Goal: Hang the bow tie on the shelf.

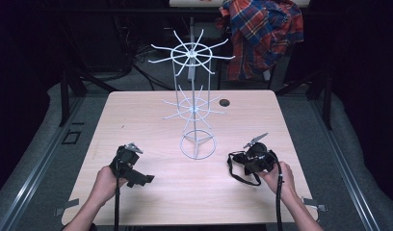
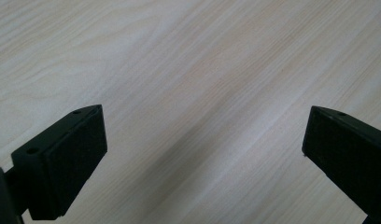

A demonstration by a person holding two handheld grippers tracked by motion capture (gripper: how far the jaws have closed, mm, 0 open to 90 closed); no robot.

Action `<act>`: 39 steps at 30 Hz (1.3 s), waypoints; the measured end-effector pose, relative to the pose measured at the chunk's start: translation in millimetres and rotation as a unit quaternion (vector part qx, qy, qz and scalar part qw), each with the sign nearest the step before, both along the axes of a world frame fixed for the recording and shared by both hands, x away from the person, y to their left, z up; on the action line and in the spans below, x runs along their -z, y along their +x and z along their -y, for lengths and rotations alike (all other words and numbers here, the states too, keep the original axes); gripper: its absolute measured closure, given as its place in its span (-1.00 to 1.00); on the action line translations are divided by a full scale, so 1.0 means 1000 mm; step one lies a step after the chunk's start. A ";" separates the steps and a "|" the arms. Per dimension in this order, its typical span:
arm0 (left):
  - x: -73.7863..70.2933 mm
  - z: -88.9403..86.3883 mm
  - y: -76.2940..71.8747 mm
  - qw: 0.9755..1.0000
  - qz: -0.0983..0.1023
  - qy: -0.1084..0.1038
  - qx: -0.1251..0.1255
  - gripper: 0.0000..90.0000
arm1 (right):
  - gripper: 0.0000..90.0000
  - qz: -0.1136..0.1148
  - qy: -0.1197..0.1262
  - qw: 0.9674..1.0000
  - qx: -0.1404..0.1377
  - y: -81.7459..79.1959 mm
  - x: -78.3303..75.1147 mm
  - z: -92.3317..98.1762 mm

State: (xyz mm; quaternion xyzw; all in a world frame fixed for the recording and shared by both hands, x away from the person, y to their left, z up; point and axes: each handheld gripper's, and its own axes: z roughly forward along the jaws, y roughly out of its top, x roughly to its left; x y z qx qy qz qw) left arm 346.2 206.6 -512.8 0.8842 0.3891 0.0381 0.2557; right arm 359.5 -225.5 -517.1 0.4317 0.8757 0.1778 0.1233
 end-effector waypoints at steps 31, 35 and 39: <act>0.000 0.001 0.000 1.000 -0.003 0.004 0.004 -1.00 | 0.69 0.084 0.046 0.995 0.007 -0.014 -0.040 0.010; 0.000 0.002 0.000 1.000 -0.004 0.006 0.006 -1.00 | 0.69 0.100 0.058 0.993 0.010 -0.018 -0.049 0.012; 0.000 0.002 0.000 1.000 -0.003 0.006 0.006 -1.00 | 0.69 0.115 0.061 0.991 0.011 -0.020 -0.054 0.013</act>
